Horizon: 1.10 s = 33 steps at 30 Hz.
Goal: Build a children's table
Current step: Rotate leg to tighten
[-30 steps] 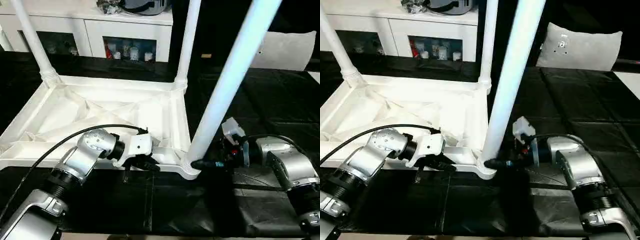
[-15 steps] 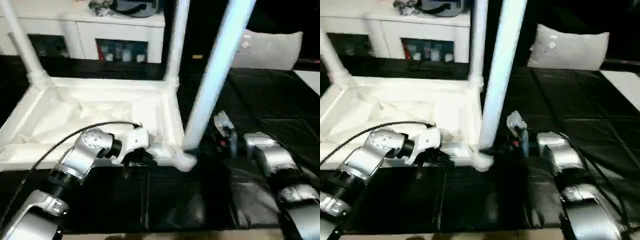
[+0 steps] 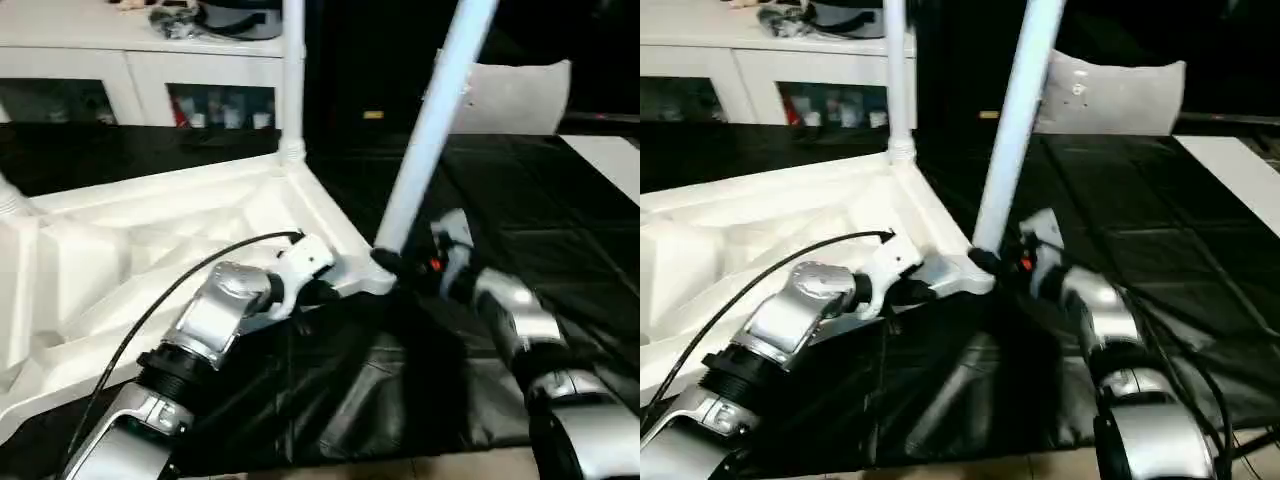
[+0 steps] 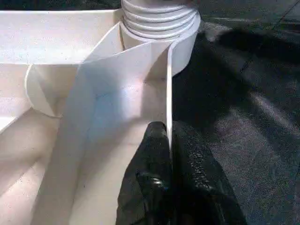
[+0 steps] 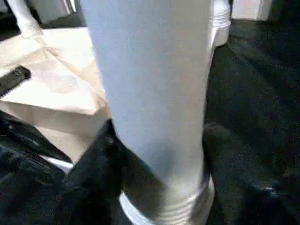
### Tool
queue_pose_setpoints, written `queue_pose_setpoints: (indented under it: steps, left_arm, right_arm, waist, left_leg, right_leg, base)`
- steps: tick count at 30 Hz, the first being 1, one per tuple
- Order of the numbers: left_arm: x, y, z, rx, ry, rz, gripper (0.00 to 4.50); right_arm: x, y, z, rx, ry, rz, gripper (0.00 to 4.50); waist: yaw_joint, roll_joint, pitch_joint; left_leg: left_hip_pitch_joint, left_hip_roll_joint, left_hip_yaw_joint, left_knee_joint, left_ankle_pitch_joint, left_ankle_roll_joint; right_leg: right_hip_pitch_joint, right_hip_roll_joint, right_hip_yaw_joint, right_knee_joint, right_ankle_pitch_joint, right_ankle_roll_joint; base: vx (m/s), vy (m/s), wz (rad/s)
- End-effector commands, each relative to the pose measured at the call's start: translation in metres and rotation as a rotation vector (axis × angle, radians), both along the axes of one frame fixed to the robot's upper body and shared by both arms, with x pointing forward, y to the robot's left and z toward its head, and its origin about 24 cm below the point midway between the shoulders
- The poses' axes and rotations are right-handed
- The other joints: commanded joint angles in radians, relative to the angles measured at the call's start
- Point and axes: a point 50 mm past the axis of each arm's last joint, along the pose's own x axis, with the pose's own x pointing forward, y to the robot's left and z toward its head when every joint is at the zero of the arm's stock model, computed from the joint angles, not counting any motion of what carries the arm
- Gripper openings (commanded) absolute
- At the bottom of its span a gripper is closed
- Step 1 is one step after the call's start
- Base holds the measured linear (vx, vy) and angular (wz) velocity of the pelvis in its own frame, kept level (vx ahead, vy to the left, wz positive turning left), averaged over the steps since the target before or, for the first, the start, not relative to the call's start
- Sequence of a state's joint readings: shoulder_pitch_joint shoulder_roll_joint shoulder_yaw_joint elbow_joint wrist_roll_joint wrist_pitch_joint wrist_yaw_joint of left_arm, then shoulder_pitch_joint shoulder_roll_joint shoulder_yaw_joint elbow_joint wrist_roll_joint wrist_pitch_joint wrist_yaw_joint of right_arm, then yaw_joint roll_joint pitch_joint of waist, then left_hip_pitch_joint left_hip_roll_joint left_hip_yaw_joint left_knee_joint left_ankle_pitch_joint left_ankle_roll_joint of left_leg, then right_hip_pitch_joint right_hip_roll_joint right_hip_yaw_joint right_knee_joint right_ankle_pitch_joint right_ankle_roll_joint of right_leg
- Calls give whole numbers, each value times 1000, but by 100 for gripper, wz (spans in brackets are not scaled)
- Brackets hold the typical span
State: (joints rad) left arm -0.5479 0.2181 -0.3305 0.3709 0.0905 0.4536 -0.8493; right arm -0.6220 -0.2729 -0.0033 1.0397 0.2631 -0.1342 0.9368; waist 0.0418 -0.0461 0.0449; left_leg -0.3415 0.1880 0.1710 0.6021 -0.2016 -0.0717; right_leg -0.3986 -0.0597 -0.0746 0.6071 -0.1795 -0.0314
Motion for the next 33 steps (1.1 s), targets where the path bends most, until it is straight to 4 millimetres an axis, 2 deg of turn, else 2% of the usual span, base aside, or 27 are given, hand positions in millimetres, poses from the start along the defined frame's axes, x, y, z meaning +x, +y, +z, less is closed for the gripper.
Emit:
queue_pose_setpoints:
  steps: [1, 2, 4, 7, 8, 9, 10, 11, 12, 13, 14, 15, 16, 17, 19, 21, 23, 27, 29, 30, 33]
  left_arm:
    - [-1, -7, 13, -56, -63, -65, 0]
    - [0, -5, 13, -43, -67, -71, 0]
    - [1, 2, 11, -20, -74, -80, 0]
    - [0, 8, 9, -2, -71, -109, 0]
    - [0, 10, 9, 1, -74, -124, 0]
    - [0, 13, 9, 8, -83, -152, 0]
    - [-1, 14, 9, 11, -81, -163, 0]
    - [-2, 19, 8, 24, -90, -224, 0]
    - [-3, 21, 8, 27, -91, -253, 0]
    - [-4, 21, 8, 29, -90, -270, 0]
    - [-4, 22, 8, 30, -90, -273, 0]
    - [-5, 22, 8, 31, -88, -285, 0]
    - [-6, 25, 8, 52, -85, -328, 0]
    - [-6, 25, 8, 52, -85, -328, 0]
    - [-6, 30, 7, 92, -89, -360, 0]
    - [-4, 33, 6, 114, -92, -368, 0]
    - [-3, 34, 7, 116, -98, -371, 0]
    - [-5, 36, 6, 100, -91, -387, 0]
    - [-9, 36, 6, 81, -82, -431, 0]
    - [-11, 36, 6, 76, -78, -452, 0]
    - [-14, 37, 5, 77, -69, -493, 0]
  right_arm:
    - [-26, -16, -41, -96, 189, -47, 290]
    - [-27, -14, -41, -101, 178, -31, 313]
    - [-27, -11, -38, -106, 148, 4, 325]
    - [-27, -11, -33, -105, 108, 47, 363]
    - [-27, -11, -31, -105, 93, 61, 363]
    - [-22, -6, -16, -91, 50, 111, 370]
    - [-21, -4, -8, -86, 28, 136, 381]
    - [-22, 1, 25, -82, -41, 241, 393]
    - [-24, -3, 33, -91, -51, 267, 402]
    - [-26, -5, 38, -98, -56, 284, 402]
    - [-26, -5, 39, -99, -57, 287, 410]
    - [-27, -6, 42, -104, -61, 299, 420]
    - [-30, -10, 49, -113, -72, 332, 431]
    - [-30, -10, 49, -113, -72, 332, 431]
    - [-32, -12, 56, -121, -82, 362, 447]
    - [-32, -14, 60, -137, -94, 365, 447]
    - [-34, -15, 61, -153, -87, 343, 447]
    - [-34, -19, 68, -147, -93, 303, 447]
    - [-39, -17, 71, -147, -90, 338, 447]
    - [-41, -16, 72, -152, -92, 362, 447]
    - [-45, -12, 72, -152, -81, 428, 447]
  waist:
    - [3, 5, -51]
    - [3, 5, -49]
    - [5, 8, -53]
    - [10, 5, -53]
    - [12, 10, -52]
    - [15, 12, -51]
    - [18, 10, -52]
    - [22, 7, -52]
    - [25, 5, -58]
    - [25, 7, -58]
    - [23, 8, -54]
    - [26, 11, -52]
    - [27, 15, -50]
    - [27, 12, -49]
    - [35, 20, -51]
    - [42, 18, -54]
    - [45, 15, -52]
    - [49, 13, -52]
    - [50, 14, -52]
    - [50, 17, -52]
    - [49, 17, -53]
  left_leg:
    - [-3, 44, -15, -75, -255, 68]
    - [-7, 43, -16, -77, -262, 70]
    - [-6, 43, -14, -75, -254, 66]
    - [-11, 41, -14, -75, -230, 71]
    - [-12, 40, -13, -75, -218, 74]
    - [-14, 37, -11, -75, -208, 84]
    - [-15, 42, -13, -77, -202, 83]
    - [-16, 38, -13, -78, -169, 89]
    - [-16, 42, -15, -75, -137, 101]
    - [-19, 41, -15, -75, -128, 109]
    - [-20, 40, -13, -76, -134, 113]
    - [-14, 41, -10, -74, -165, 98]
    - [-12, 41, -9, -75, -173, 91]
    - [-12, 42, -10, -77, -182, 82]
    - [-6, 46, -11, -78, -179, 72]
    - [-7, 48, -11, -80, -161, 68]
    - [-7, 47, -10, -80, -156, 64]
    - [-9, 45, -10, -80, -156, 55]
    - [-10, 44, -10, -79, -156, 54]
    - [-8, 45, -11, -80, -156, 53]
    - [-9, 46, -10, -80, -156, 56]
  right_leg:
    - [37, -84, 45, -97, -400, -182]
    - [39, -83, 43, -98, -402, -182]
    - [40, -86, 46, -99, -400, -180]
    - [45, -87, 46, -96, -396, -176]
    - [44, -86, 46, -95, -391, -173]
    - [47, -81, 47, -99, -376, -168]
    - [49, -84, 47, -95, -365, -164]
    - [56, -76, 47, -95, -323, -150]
    - [59, -77, 50, -79, -257, -149]
    - [58, -77, 48, -78, -241, -151]
    - [54, -77, 47, -81, -252, -151]
    - [48, -83, 48, -90, -335, -143]
    - [44, -84, 48, -95, -363, -140]
    - [45, -83, 49, -98, -395, -127]
    - [41, -83, 50, -96, -366, -141]
    - [45, -82, 50, -84, -269, -168]
    - [48, -82, 50, -82, -248, -176]
    - [51, -86, 51, -83, -271, -164]
    - [52, -87, 51, -87, -292, -150]
    - [50, -86, 51, -85, -288, -149]
    - [50, -85, 51, -84, -268, -156]
  base:
    - [0, 0, 0]
    - [0, 0, 0]
    - [0, 0, 0]
    - [0, 0, 0]
    - [0, 0, 0]
    - [0, 0, 0]
    - [0, 0, 0]
    - [0, 0, 0]
    - [0, 0, 0]
    - [0, 0, 0]
    - [0, 0, 0]
    - [0, 0, 0]
    - [0, 0, 0]
    - [0, 0, 0]
    - [0, 0, 0]
    - [0, 0, 0]
    - [0, 0, 0]
    - [0, 0, 0]
    - [0, 0, 0]
    - [0, 0, 0]
    - [0, 0, 0]
